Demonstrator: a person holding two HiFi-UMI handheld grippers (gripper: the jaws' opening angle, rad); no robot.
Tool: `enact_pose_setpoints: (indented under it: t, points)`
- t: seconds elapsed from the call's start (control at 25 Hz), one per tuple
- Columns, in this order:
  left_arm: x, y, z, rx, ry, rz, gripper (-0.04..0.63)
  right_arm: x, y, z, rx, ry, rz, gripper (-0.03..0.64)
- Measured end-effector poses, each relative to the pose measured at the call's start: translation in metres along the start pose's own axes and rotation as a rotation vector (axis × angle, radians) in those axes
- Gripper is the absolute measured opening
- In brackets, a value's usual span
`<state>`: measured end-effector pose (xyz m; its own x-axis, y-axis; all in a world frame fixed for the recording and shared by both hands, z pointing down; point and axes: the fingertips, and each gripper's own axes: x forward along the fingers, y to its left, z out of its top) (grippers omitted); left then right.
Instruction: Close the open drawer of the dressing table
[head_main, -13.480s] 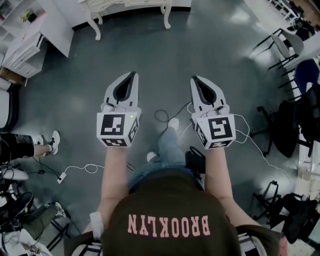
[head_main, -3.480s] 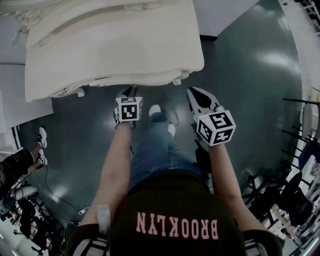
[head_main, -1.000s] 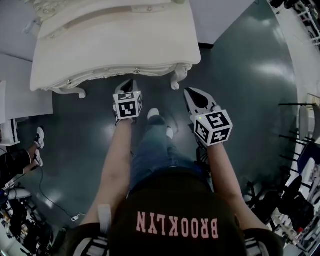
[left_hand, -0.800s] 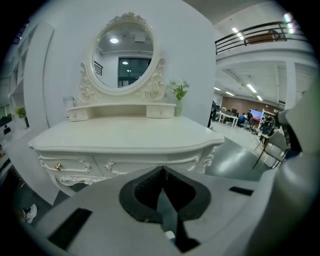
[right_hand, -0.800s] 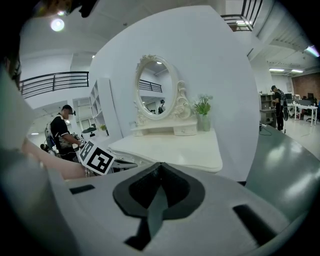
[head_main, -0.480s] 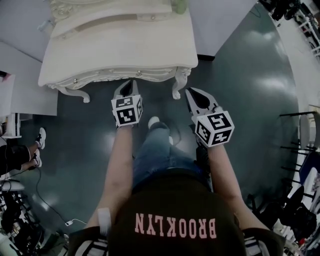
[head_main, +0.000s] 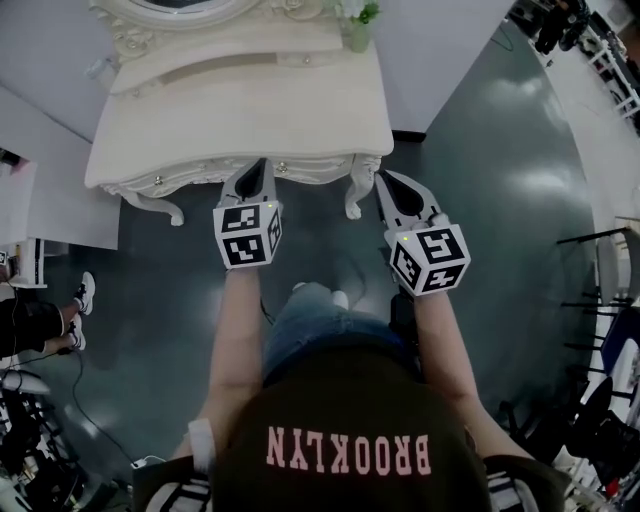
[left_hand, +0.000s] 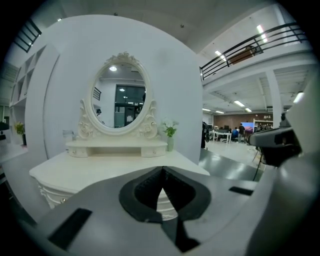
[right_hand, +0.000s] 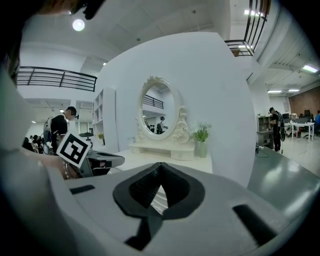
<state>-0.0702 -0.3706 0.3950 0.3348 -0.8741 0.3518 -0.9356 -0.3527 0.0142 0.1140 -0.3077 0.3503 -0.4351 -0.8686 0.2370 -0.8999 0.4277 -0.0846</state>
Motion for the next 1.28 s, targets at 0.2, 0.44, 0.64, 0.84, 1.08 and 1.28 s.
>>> enact_pose_setpoints:
  t: [0.2,0.44,0.64,0.84,1.08,1.28]
  points:
    - [-0.014,0.008,0.034,0.027,-0.059,-0.022,0.005,0.004,0.009,0.024,-0.058,-0.046,-0.024,-0.005]
    - [-0.036,0.02,0.074,0.092,-0.13,-0.04,0.005,0.005,0.016,0.06,-0.09,-0.117,-0.071,-0.006]
    - [-0.05,0.024,0.103,0.124,-0.19,-0.046,0.005,0.002,0.021,0.084,-0.102,-0.163,-0.081,-0.006]
    - [-0.062,0.022,0.129,0.132,-0.259,-0.059,0.005,-0.002,0.025,0.105,-0.132,-0.194,-0.084,-0.006]
    - [-0.073,0.011,0.146,0.124,-0.32,-0.076,0.005,-0.016,0.024,0.127,-0.164,-0.233,-0.102,-0.006]
    - [-0.079,0.009,0.154,0.137,-0.349,-0.09,0.005,-0.017,0.026,0.136,-0.168,-0.237,-0.11,-0.006]
